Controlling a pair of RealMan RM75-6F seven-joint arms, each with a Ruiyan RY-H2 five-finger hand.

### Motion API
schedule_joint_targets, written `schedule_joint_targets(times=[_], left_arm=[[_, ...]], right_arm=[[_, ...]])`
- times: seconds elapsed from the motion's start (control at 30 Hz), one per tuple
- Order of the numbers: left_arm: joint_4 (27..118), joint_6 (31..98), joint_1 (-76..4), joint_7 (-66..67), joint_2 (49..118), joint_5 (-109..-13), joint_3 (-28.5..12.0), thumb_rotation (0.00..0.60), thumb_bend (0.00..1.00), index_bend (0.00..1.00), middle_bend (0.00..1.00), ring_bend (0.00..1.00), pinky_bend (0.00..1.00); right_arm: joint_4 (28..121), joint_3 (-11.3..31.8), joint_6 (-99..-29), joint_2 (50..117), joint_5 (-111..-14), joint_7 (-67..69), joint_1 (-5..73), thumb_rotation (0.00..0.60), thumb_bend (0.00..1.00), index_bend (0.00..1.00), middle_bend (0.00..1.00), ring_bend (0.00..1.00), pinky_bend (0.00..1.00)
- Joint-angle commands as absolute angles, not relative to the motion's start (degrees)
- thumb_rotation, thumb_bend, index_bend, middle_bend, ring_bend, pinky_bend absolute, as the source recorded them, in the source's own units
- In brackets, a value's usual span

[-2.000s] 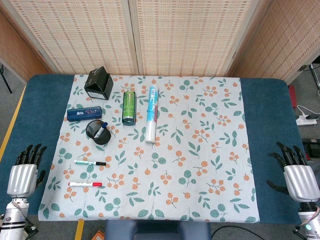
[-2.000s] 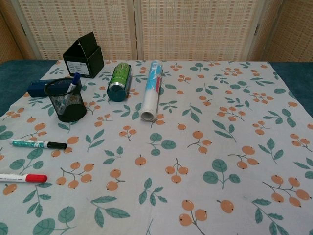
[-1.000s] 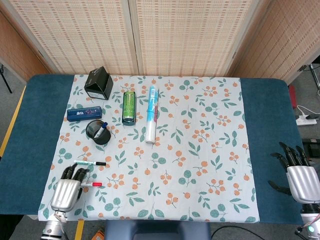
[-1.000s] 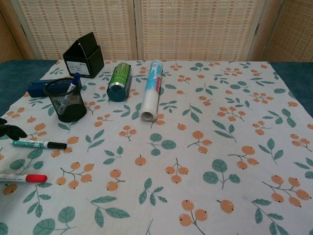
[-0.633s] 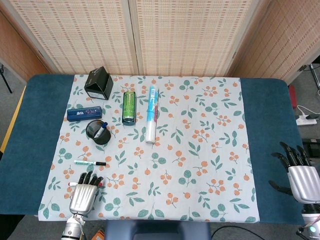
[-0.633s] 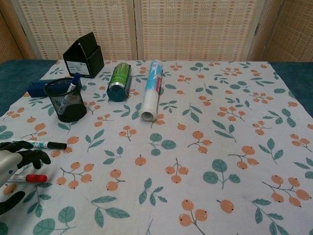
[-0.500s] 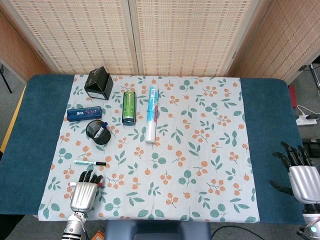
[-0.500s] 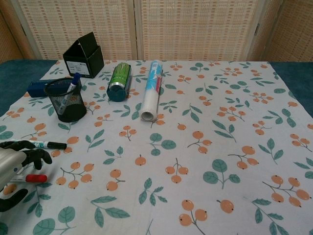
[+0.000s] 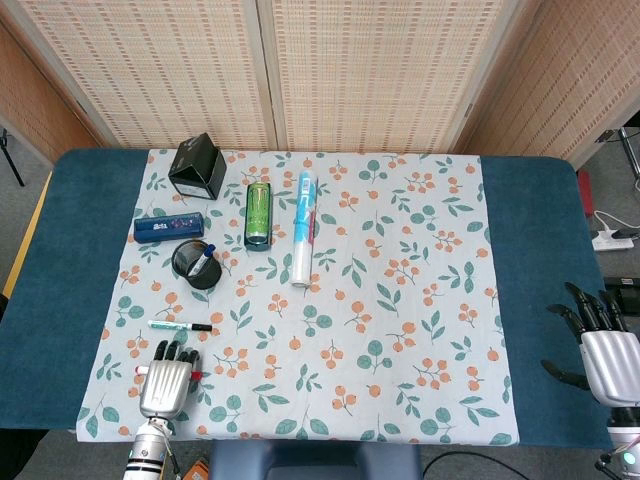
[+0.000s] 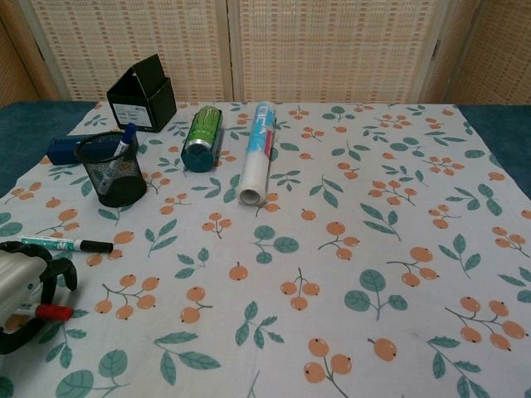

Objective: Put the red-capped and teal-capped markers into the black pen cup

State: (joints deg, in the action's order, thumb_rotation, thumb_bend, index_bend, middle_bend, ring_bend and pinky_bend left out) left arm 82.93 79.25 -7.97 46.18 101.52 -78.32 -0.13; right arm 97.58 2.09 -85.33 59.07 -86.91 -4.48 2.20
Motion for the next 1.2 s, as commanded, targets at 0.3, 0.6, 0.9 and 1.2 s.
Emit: schedule_joint_targets(times=[0.3, 0.6, 0.9, 1.2], left_arm=[[80.77, 83.53, -7.30, 43.01, 101.99, -81.62, -0.09, 0.600, 0.34, 0.58, 0.74, 0.35, 0.23], [97.05, 85.75, -11.21, 40.15, 90.90, -88.23, -4.78, 0.600, 0.34, 0.57, 0.73, 0.35, 0.24], [111.41, 71.02, -22.66, 24.89, 76.56, -73.31, -23.00, 0.600, 0.34, 0.57, 0.73, 0.35, 0.26], [100.75, 56.00, -31.97, 7.05, 75.46, -58.12, -29.66, 0.600, 0.34, 0.57, 0.73, 0.35, 0.26]], right_arm=[[97.57, 2.09, -85.33, 59.06, -86.97, -4.36, 2.19, 0.600, 0.00, 0.31, 0.04, 0.10, 0.02], [97.37, 2.07, -85.79, 58.96, -87.40, -3.64, 2.04, 0.600, 0.00, 0.31, 0.04, 0.10, 0.02], [97.05, 2.21, -85.98, 58.83, -87.33, -2.65, 1.95, 0.600, 0.00, 0.30, 0.04, 0.10, 0.02], [97.01, 2.44, -86.27, 58.88, -86.95, -3.02, 1.80, 0.600, 0.00, 0.29, 0.04, 0.10, 0.02]])
